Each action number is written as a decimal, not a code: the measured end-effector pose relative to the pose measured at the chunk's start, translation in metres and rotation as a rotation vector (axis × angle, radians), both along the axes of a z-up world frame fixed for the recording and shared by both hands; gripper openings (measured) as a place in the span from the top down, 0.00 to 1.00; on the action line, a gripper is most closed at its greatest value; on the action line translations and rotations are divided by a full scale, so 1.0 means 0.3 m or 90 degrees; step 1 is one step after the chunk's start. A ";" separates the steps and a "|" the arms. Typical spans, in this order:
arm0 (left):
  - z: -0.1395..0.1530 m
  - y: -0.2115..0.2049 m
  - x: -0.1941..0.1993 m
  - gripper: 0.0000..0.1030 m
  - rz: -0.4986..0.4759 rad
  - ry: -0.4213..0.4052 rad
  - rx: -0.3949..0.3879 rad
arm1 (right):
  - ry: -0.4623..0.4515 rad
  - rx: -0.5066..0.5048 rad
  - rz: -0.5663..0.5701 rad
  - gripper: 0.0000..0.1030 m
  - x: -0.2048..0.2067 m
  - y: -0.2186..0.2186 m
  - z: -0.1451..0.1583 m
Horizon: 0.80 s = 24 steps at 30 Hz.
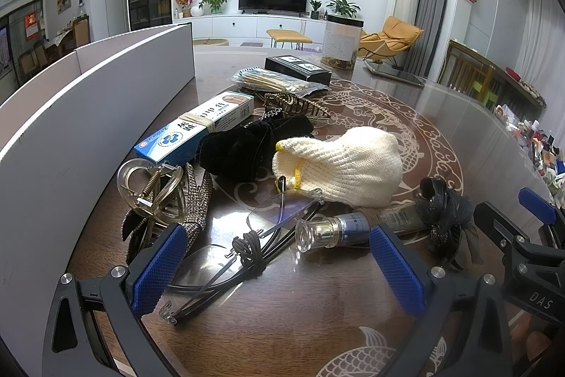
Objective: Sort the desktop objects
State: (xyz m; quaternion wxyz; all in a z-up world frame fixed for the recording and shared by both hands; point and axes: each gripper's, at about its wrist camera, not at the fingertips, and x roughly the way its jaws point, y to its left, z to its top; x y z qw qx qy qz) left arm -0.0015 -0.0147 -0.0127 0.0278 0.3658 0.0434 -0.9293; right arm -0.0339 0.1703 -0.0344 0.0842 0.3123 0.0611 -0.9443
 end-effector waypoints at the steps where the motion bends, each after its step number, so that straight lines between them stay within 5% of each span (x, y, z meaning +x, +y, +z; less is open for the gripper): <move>1: 0.000 0.002 0.000 0.00 0.000 0.000 0.001 | 0.000 0.000 0.000 0.00 0.000 0.000 0.000; 24: -0.002 -0.003 -0.001 0.00 0.002 0.000 0.002 | -0.007 -0.005 0.000 0.00 0.003 -0.008 -0.008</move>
